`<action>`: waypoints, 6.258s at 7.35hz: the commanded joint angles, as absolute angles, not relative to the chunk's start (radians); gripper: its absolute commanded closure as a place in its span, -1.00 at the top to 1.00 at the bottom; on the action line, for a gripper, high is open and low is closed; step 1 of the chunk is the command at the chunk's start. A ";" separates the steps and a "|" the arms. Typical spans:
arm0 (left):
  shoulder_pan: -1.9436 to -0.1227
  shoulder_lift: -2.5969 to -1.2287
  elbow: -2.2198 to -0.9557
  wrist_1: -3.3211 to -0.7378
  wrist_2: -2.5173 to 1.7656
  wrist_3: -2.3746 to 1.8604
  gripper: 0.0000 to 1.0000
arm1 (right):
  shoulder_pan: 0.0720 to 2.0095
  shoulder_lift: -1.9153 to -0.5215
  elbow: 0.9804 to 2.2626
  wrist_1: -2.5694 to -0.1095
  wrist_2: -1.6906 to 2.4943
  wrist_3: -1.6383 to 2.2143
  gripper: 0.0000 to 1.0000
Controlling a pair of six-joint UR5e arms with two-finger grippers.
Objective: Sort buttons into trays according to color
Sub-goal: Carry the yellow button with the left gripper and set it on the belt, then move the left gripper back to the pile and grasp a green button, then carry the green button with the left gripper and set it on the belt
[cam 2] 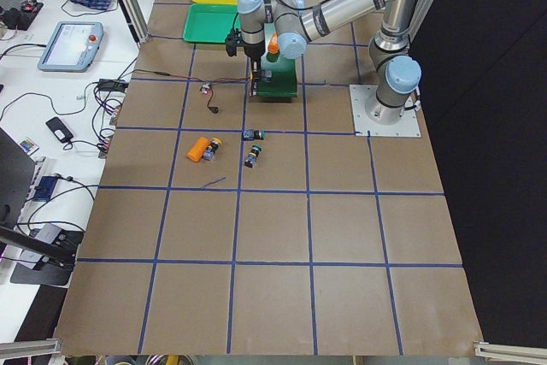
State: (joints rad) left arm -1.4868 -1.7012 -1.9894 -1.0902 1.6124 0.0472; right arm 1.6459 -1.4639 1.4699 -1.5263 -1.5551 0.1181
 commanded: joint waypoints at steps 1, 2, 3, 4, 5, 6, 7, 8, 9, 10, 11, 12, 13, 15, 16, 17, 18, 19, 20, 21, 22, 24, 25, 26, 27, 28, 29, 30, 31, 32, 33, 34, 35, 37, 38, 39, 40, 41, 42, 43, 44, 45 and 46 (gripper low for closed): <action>-1.534 -1.690 -2.042 -1.080 1.612 -0.012 -0.70 | 1.646 -1.466 1.473 -1.526 -1.554 0.118 1.00; -1.537 -1.697 -2.043 -1.080 1.611 -0.020 -0.59 | 1.644 -1.468 1.474 -1.526 -1.554 0.117 1.00; -1.539 -1.700 -2.045 -1.081 1.608 -0.018 0.06 | 1.644 -1.468 1.474 -1.526 -1.554 0.117 1.00; -1.540 -1.706 -2.049 -1.081 1.609 -0.008 0.88 | 1.644 -1.467 1.476 -1.525 -1.555 0.115 1.00; -1.537 -1.706 -2.049 -1.080 1.612 0.006 1.00 | 1.643 -1.470 1.476 -1.523 -1.557 0.115 1.00; -1.531 -1.695 -2.033 -1.078 1.611 0.008 1.00 | 1.640 -1.470 1.474 -1.510 -1.560 0.114 1.00; -1.510 -1.690 -1.990 -1.080 1.621 0.050 1.00 | 1.628 -1.470 1.474 -1.506 -1.562 0.114 1.00; -1.455 -1.692 -1.927 -1.139 1.620 0.070 1.00 | 1.617 -1.473 1.474 -1.503 -1.568 0.104 1.00; -1.383 -1.693 -1.872 -1.243 1.599 0.066 1.00 | 1.618 -1.485 1.474 -1.496 -1.568 0.106 1.00; -1.321 -1.713 -1.849 -1.262 1.567 0.078 1.00 | 1.615 -1.477 1.476 -1.476 -1.572 0.107 1.00; -1.262 -1.739 -1.859 -1.249 1.563 0.144 1.00 | 1.614 -1.474 1.479 -1.474 -1.572 0.107 1.00; -1.212 -1.777 -1.853 -1.246 1.569 0.214 1.00 | 1.618 -1.476 1.492 -1.479 -1.574 0.110 1.00; -1.153 -1.811 -1.861 -1.209 1.572 0.268 1.00 | 1.618 -1.477 1.499 -1.486 -1.574 0.123 1.00; -1.091 -1.893 -1.905 -1.058 1.578 0.385 1.00 | 1.618 -1.476 1.499 -1.483 -1.574 0.127 1.00; -1.082 -1.923 -1.899 -1.031 1.578 0.425 1.00 | 1.618 -1.476 1.500 -1.489 -1.574 0.126 1.00; -1.078 -1.943 -1.908 -1.007 1.578 0.431 1.00 | 1.621 -1.476 1.505 -1.485 -1.574 0.127 1.00; -1.078 -1.956 -1.910 -1.000 1.578 0.433 1.00 | 1.618 -1.476 1.508 -1.488 -1.574 0.129 1.00; -1.078 -1.973 -1.916 -0.970 1.577 0.436 0.72 | 1.621 -1.480 1.508 -1.486 -1.572 0.143 1.00; -1.078 -1.986 -1.927 -0.928 1.575 0.489 0.07 | 1.621 -1.480 1.508 -1.486 -1.572 0.144 1.00; -1.078 -1.985 -1.928 -0.925 1.575 0.495 -0.53 | 1.621 -1.477 1.508 -1.489 -1.571 0.144 1.00; -1.078 -1.965 -1.927 -0.927 1.577 0.476 -0.82 | 1.618 -1.477 1.508 -1.489 -1.571 0.143 1.00; -1.091 -1.910 -1.916 -0.942 1.585 0.462 -0.84 | 1.621 -1.477 1.508 -1.489 -1.571 0.143 1.00; -1.101 -1.866 -1.920 -0.977 1.583 0.454 -0.84 | 1.621 -1.480 1.508 -1.489 -1.569 0.144 1.00; -1.103 -1.803 -1.913 -1.091 1.580 0.392 -0.83 | 1.621 -1.477 1.509 -1.489 -1.569 0.143 1.00; -1.132 -1.748 -1.916 -1.135 1.568 0.314 -0.83 | 1.621 -1.477 1.509 -1.488 -1.569 0.143 1.00; -1.237 -1.724 -1.916 -1.146 1.566 0.228 -0.83 | 1.621 -1.477 1.509 -1.488 -1.569 0.143 1.00; -1.382 -1.709 -1.914 -1.137 1.574 0.087 -0.83 | 1.621 -1.477 1.509 -1.488 -1.569 0.143 1.00; -1.476 -1.698 -1.920 -1.126 1.565 -0.001 -0.83 | 1.621 -1.477 1.509 -1.488 -1.568 0.144 1.00; -1.532 -1.700 -1.927 -1.120 1.563 -0.046 -0.83 | 1.621 -1.477 1.509 -1.488 -1.569 0.143 1.00; -1.564 -1.701 -1.937 -1.121 1.566 -0.101 -0.83 | 1.621 -1.476 1.509 -1.485 -1.569 0.141 1.00; -1.577 -1.724 -1.943 -1.120 1.565 -0.110 -0.83 | 1.621 -1.476 1.509 -1.485 -1.568 0.141 1.00; -1.575 -1.724 -1.957 -1.123 1.568 -0.100 -0.83 | 1.621 -1.476 1.509 -1.483 -1.568 0.141 1.00; -1.575 -1.727 -1.980 -1.120 1.568 -0.106 -0.82 | 1.621 -1.476 1.509 -1.483 -1.568 0.141 1.00; -1.575 -1.714 -1.991 -1.126 1.575 -0.089 -0.02 | 1.621 -1.474 1.509 -1.482 -1.568 0.141 1.00; -1.575 -1.721 -2.002 -1.124 1.575 -0.094 0.91 | 1.621 -1.473 1.509 -1.482 -1.566 0.141 1.00; -1.574 -1.707 -2.025 -1.121 1.575 -0.095 1.00 | 1.621 -1.474 1.509 -1.479 -1.568 0.141 1.00; -1.566 -1.698 -2.010 -1.121 1.575 -0.095 1.00 | 1.623 -1.474 1.511 -1.479 -1.568 0.141 1.00; -1.551 -1.692 -1.991 -1.117 1.577 -0.088 1.00 | 1.621 -1.474 1.516 -1.480 -1.571 0.141 1.00; -1.499 -1.690 -1.941 -1.130 1.580 -0.086 1.00 | 1.621 -1.474 1.516 -1.480 -1.571 0.140 1.00; -1.433 -1.690 -1.899 -1.158 1.577 -0.081 1.00 | 1.623 -1.479 1.516 -1.482 -1.568 0.141 1.00; -1.369 -1.704 -1.896 -1.157 1.581 -0.007 1.00 | 1.628 -1.477 1.517 -1.480 -1.566 0.141 1.00; -1.285 -1.712 -1.898 -1.149 1.580 0.091 1.00 | 1.626 -1.474 1.520 -1.482 -1.568 0.141 1.00; -1.182 -1.726 -1.905 -1.149 1.578 0.206 1.00 | 1.628 -1.477 1.520 -1.480 -1.568 0.141 1.00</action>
State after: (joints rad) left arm -1.3009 -1.7105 -1.9015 -1.1505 1.5798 0.0751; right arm 1.6261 -1.4759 1.5189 -1.4811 -1.5675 0.1411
